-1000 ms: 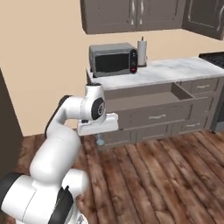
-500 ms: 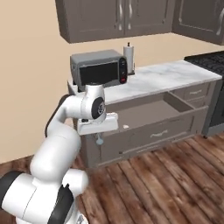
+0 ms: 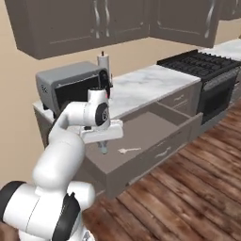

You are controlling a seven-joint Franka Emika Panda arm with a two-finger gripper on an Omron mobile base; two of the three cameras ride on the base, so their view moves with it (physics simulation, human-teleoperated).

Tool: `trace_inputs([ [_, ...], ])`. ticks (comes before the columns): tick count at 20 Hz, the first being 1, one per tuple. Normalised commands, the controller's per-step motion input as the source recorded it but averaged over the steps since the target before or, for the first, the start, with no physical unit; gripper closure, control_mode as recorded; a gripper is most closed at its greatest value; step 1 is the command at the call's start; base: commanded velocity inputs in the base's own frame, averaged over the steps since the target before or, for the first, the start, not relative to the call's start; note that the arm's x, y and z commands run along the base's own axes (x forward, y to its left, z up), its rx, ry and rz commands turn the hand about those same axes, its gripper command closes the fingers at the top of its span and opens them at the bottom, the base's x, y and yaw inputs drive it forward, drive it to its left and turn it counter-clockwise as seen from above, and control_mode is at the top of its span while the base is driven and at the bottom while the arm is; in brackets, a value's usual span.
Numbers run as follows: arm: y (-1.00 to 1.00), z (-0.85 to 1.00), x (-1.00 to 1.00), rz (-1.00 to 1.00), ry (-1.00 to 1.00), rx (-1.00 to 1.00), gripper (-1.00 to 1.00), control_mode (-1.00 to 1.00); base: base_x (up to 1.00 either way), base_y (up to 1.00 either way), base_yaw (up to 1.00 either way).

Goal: Organize the utensils by type. Pick up the wooden spoons from the counter and place them in the open cabinet. Then pick up the metallic utensils from the counter and place them in the open drawer.

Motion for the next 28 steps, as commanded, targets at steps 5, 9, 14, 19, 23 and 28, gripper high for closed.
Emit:
trace_inputs([
  [5, 0.00, 0.00, 0.00, 0.00, 0.00, 0.00, 1.00, 1.00, 0.39, 0.53, -0.64],
  [9, 0.00, 0.00, 0.00, 0.00, 0.00, 0.00, 1.00, 1.00, 0.05, 0.67, -0.47],
  [14, 0.00, 0.00, 0.00, 0.00, 0.00, 0.00, 1.00, 1.00, 0.33, 0.63, -0.48],
  [19, 0.00, 0.00, 0.00, 0.00, 0.00, 0.00, 1.00, 1.00, 0.39, 0.60, -0.41],
  [23, 0.00, 0.00, 0.00, 0.00, 0.00, 0.00, 1.00, 1.00, 0.45, 0.43, -0.32],
  [28, 0.05, -0.06, 0.11, -0.04, 0.00, -0.04, 1.00, -1.00, 0.28, 0.19, -0.15],
])
